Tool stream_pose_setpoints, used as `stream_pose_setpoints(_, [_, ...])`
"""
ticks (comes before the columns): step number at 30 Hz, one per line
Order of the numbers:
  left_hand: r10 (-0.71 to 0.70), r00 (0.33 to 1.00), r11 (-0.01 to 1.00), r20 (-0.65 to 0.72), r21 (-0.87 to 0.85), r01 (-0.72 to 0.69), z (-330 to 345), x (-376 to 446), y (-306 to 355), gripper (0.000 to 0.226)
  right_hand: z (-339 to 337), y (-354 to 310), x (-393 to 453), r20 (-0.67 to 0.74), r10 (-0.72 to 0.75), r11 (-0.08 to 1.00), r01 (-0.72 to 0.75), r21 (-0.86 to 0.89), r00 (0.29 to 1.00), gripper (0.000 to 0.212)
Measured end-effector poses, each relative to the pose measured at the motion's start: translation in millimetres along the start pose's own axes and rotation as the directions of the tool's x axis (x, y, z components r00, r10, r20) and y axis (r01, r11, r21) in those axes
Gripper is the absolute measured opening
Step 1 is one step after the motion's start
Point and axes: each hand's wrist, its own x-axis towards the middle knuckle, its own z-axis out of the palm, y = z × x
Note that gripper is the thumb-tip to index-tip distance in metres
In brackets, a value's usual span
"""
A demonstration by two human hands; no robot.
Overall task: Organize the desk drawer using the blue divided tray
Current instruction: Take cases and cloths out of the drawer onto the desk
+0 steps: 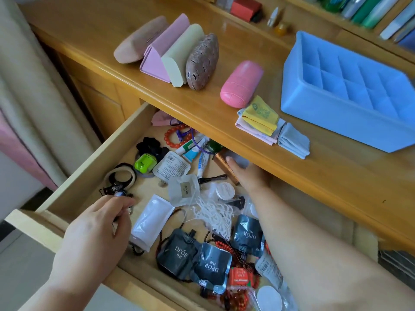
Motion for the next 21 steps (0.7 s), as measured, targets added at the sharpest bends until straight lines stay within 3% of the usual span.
stream_pose_setpoints(2, [-0.009,1.000,1.000,0.010,-0.003,0.009,-1,0,0,0.025,1,1,-2,-0.002,-0.024,1.000,0.024,-0.001,1.000,0.085])
stream_pose_setpoints(4, [-0.020,0.999,1.000,0.028,-0.001,0.020,-2,0,0,0.026,-4,4,-14,0.095,-0.118,0.993,0.116,0.030,0.988,0.074])
stream_pose_setpoints(8, [0.010,0.999,1.000,0.048,0.003,-0.010,-6,0,-2,0.025,-11,15,-49,0.286,-0.292,0.921,0.349,-0.173,0.913,0.071])
stream_pose_setpoints(11, [0.016,0.999,0.999,0.045,0.039,-0.018,-12,12,-17,0.026,-10,3,-48,0.197,-0.407,0.884,0.439,-0.160,0.892,0.062])
stream_pose_setpoints(14, [-0.081,0.997,0.996,0.012,0.040,0.080,-18,25,-28,0.032,2,-34,-23,0.120,-0.479,0.827,0.493,-0.270,0.869,0.071])
stream_pose_setpoints(17, [-0.095,0.995,0.994,-0.004,0.045,0.095,-20,27,-27,0.032,27,-72,6,0.144,-0.378,0.891,0.402,-0.210,0.914,0.076])
stream_pose_setpoints(19, [-0.088,0.996,0.995,-0.001,0.041,0.088,-19,28,-26,0.030,43,-85,21,0.174,-0.230,0.966,0.246,-0.076,0.957,0.075])
stream_pose_setpoints(21, [-0.093,0.996,0.995,0.013,0.029,0.092,-20,30,-27,0.030,56,-90,29,0.208,-0.175,0.985,0.169,0.047,0.962,0.073])
